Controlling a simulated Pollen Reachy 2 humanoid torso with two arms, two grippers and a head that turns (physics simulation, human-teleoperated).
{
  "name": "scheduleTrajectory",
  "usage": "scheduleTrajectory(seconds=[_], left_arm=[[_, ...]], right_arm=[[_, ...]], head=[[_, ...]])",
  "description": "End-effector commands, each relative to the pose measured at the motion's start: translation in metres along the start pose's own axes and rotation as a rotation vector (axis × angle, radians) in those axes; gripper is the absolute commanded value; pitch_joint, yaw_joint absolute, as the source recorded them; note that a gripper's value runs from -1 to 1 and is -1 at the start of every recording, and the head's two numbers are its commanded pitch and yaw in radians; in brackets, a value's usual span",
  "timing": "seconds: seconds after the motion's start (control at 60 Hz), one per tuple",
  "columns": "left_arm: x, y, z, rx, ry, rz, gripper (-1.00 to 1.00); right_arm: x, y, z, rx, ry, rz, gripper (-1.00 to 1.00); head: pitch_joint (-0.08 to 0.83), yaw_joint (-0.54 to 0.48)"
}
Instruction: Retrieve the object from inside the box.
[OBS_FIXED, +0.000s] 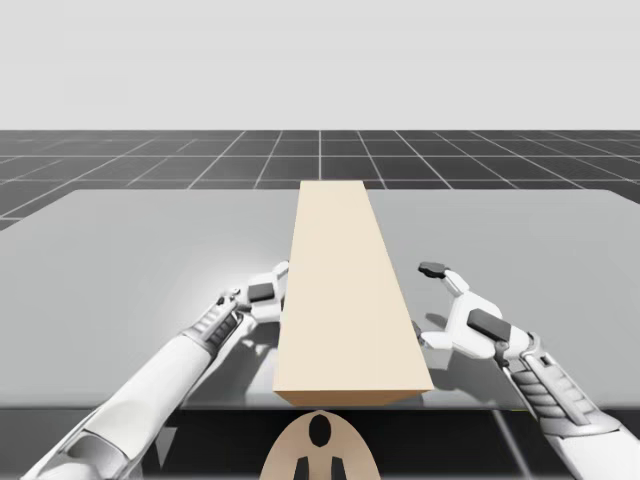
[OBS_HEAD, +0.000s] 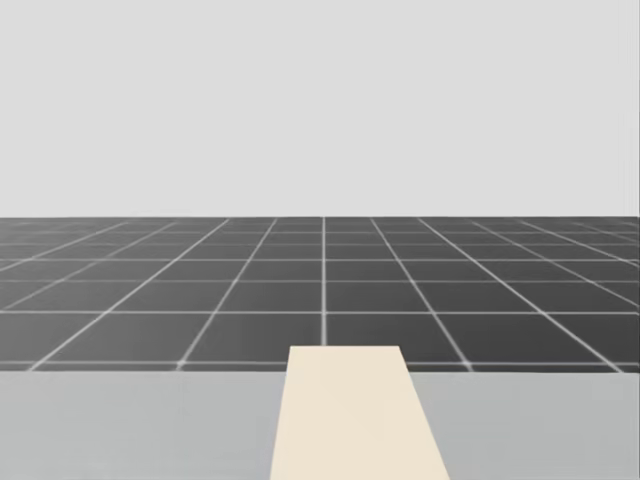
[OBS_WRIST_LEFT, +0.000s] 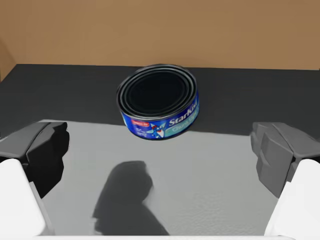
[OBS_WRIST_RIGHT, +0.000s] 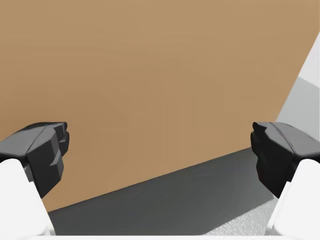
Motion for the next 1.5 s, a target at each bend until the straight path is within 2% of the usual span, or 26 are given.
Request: scheduleTrajectory(seconds=[0.017, 0.183, 0.283, 0.4, 0.55, 0.717, 0.75, 0.767, 0.783, 0.8, 0.833, 1.1, 1.3, 1.5], left_arm=[[0.006, 0.012, -0.021, -0.076, 0.000, -0.009, -1.00], [-0.001, 0.014, -0.046, -0.098, -0.001, 0.009, -1.00], [-0.008, 0.007, -0.065, -0.130, 0.001, 0.022, -1.00], [-0.017, 0.000, -0.080, -0.163, 0.022, 0.019, -1.00], [-0.018, -0.002, -0.089, -0.195, 0.023, 0.028, -1.00], [-0.018, -0.001, -0.094, -0.218, 0.017, 0.011, -1.00], [-0.018, -0.002, -0.095, -0.219, 0.017, 0.028, -1.00], [-0.018, -0.002, -0.095, -0.216, 0.016, 0.035, -0.74], [-0.019, -0.003, -0.094, -0.229, 0.022, 0.030, 0.85], [-0.019, -0.003, -0.094, -0.230, 0.023, 0.027, 0.94], [-0.020, -0.003, -0.094, -0.231, 0.021, 0.031, 1.00], [-0.019, 0.006, -0.077, -0.226, 0.021, 0.034, 1.00], [-0.020, 0.018, -0.032, -0.158, 0.040, 0.035, 1.00], [-0.016, 0.019, 0.009, -0.118, 0.058, 0.011, 1.00]], right_arm=[[0.001, 0.001, 0.000, 0.004, -0.002, 0.004, -1.00], [0.001, 0.002, -0.001, 0.007, 0.003, 0.009, -1.00], [0.002, 0.002, 0.000, 0.008, 0.001, 0.010, -1.00], [0.003, 0.003, 0.001, 0.008, -0.002, 0.008, -1.00], [0.003, 0.004, 0.001, 0.009, -0.001, 0.008, -1.00], [0.004, 0.004, 0.002, 0.013, -0.003, 0.009, -1.00], [0.004, 0.004, 0.002, 0.013, -0.002, 0.009, -1.00], [0.004, 0.004, 0.002, 0.012, -0.001, 0.009, -1.00], [0.004, 0.005, 0.002, 0.013, -0.001, 0.010, -1.00], [0.004, 0.005, 0.002, 0.013, 0.000, 0.009, -1.00], [0.004, 0.005, 0.002, 0.014, 0.000, 0.010, -1.00], [0.005, 0.005, 0.002, 0.017, 0.001, 0.011, -1.00], [0.006, 0.004, 0.004, 0.021, 0.001, 0.008, -1.00], [0.006, 0.003, 0.007, 0.024, 0.001, 0.005, -1.00]], head=[[0.030, 0.00], [0.039, 0.00], [0.048, -0.01], [0.056, -0.01], [0.063, -0.01], [0.068, -0.01], [0.069, -0.01], [0.069, -0.01], [0.070, -0.01], [0.070, -0.01], [0.070, -0.01], [0.067, 0.00], [0.063, 0.00], [0.053, 0.01]])
